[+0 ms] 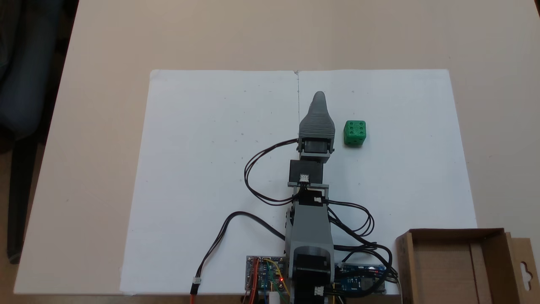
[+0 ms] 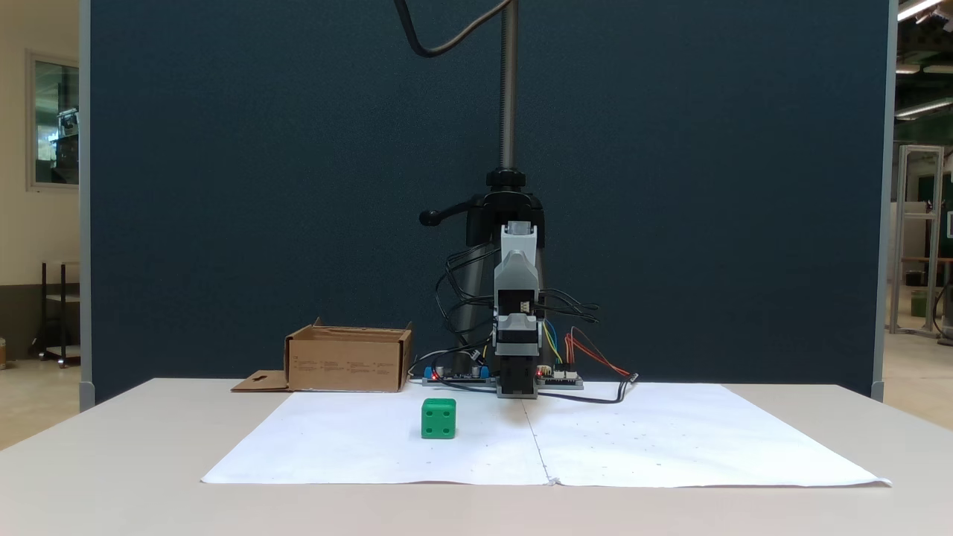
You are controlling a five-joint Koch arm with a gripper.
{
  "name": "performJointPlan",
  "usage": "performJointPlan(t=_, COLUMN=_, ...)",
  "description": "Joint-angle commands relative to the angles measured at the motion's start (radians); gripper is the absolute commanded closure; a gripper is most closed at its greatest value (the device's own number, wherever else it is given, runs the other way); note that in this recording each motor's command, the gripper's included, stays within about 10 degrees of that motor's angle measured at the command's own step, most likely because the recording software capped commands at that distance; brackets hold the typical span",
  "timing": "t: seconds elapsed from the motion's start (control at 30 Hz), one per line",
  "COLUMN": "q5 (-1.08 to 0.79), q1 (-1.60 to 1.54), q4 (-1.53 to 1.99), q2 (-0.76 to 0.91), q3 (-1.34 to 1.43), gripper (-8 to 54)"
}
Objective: Grasp a green dice and put it in the bin.
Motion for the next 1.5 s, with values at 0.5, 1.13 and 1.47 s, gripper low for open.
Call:
performJointPlan(t=0.5, q5=-0.025, q1=0.018, q4=0.877, q2=0.104, q3=-0.555, gripper=4.2)
performJointPlan(t=1.13, q5=-0.020, q1=0.005, q4=2.069, q2=0.020, q3=-1.005, gripper=1.8)
performJointPlan(t=1.47, q5=-0.121, q1=0.000, q4=2.546, q2=-0.169, q3=-1.204, gripper=2.6)
